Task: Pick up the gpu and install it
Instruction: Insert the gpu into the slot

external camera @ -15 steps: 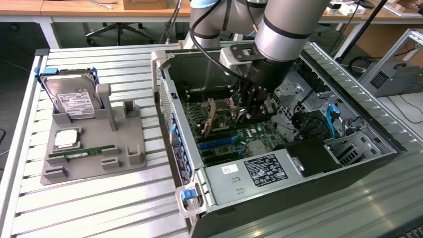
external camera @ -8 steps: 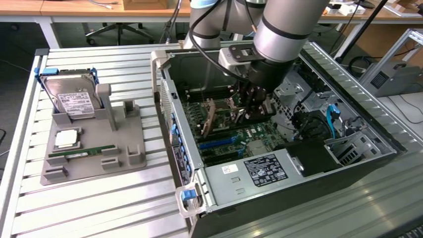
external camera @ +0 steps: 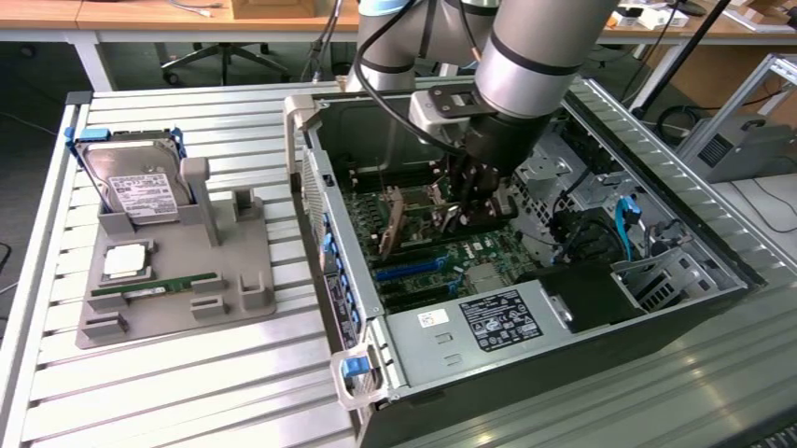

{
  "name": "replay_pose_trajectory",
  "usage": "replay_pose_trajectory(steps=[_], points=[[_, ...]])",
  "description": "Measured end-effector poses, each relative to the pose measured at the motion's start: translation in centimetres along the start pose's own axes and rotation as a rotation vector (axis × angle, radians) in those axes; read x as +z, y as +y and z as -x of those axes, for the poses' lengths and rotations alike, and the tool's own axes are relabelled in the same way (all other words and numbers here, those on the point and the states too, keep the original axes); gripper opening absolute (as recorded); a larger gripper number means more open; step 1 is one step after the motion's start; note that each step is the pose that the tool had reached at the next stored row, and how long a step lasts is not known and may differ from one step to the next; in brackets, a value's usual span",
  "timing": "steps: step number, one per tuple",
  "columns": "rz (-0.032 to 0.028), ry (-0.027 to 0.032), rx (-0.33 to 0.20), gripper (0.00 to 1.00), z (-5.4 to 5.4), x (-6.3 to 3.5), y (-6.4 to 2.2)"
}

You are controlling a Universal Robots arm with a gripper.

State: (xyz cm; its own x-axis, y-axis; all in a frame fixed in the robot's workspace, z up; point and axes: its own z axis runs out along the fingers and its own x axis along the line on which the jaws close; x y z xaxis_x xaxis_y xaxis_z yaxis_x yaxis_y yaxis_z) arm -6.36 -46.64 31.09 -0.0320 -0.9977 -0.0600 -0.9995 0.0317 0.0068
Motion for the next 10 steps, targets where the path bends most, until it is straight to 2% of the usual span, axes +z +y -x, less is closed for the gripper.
replay_pose_trajectory(steps=[10], points=[[0.0000,0.0000,0.000,0.30,-0.01,0.08,0.20]])
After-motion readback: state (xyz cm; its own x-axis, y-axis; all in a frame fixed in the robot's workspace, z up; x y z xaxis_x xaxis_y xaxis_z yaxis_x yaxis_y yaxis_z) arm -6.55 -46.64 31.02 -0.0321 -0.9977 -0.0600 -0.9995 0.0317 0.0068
